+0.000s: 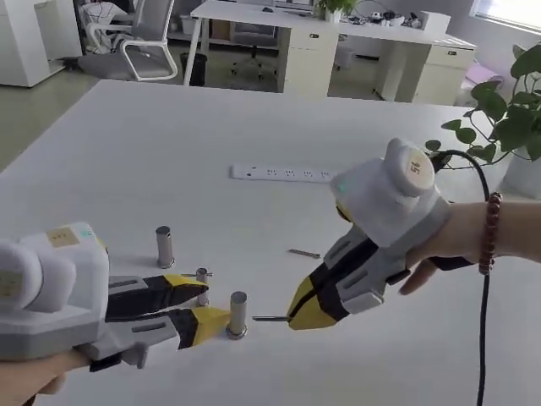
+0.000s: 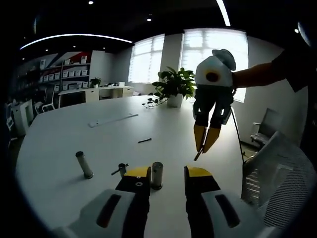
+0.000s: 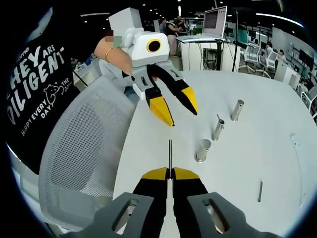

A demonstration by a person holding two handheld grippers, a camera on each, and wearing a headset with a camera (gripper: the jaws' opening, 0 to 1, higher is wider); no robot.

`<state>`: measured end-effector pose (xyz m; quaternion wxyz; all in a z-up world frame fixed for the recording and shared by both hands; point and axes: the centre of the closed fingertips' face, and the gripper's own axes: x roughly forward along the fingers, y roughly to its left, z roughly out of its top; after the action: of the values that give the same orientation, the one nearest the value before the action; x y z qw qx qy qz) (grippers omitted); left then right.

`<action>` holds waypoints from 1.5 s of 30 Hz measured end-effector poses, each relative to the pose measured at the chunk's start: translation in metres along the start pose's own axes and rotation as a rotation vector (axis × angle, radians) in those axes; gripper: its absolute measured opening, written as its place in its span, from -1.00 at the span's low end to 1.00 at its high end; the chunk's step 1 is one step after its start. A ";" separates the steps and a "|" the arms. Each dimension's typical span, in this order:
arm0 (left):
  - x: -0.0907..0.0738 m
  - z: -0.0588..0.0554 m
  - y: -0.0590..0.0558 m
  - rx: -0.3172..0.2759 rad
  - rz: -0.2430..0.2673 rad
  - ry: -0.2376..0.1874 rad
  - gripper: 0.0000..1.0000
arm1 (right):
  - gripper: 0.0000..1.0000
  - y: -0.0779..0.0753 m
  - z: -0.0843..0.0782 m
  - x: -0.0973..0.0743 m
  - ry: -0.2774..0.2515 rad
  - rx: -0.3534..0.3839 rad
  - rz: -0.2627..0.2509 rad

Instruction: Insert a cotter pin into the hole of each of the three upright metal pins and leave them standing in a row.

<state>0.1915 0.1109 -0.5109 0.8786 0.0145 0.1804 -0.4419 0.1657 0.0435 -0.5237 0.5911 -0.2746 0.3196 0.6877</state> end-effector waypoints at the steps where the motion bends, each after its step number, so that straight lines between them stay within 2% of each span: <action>1: 0.002 -0.002 0.003 -0.004 0.013 -0.001 -0.48 | -1.00 -0.003 -0.001 0.000 0.002 -0.003 -0.003; 6: 0.010 -0.013 0.011 -0.011 0.075 0.017 -0.47 | -1.00 -0.015 -0.011 0.004 0.035 -0.027 -0.017; 13: 0.024 -0.020 0.016 -0.015 0.109 0.018 -0.45 | -1.00 -0.030 -0.019 0.008 0.049 -0.037 -0.030; 20: 0.035 -0.035 0.019 -0.010 0.137 0.057 -0.47 | -1.00 -0.043 -0.025 0.010 0.066 -0.062 -0.041; 27: 0.044 -0.037 0.021 -0.029 0.157 0.052 -0.50 | -1.00 -0.053 -0.030 0.011 0.084 -0.091 -0.053; 30: 0.050 -0.036 0.018 -0.033 0.158 0.045 -0.52 | -1.00 -0.058 -0.031 0.011 0.092 -0.108 -0.062; 36: 0.056 -0.038 0.021 -0.030 0.199 0.048 -0.53 | -1.00 -0.060 -0.032 0.012 0.097 -0.115 -0.065; 45: 0.065 -0.041 0.020 -0.027 0.224 0.055 -0.60 | -1.00 -0.064 -0.033 0.011 0.094 -0.112 -0.087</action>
<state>0.2302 0.0799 -0.5732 0.9173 0.0349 0.2078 -0.3379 0.2278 0.0315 -0.5606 0.5883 -0.3530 0.2959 0.6646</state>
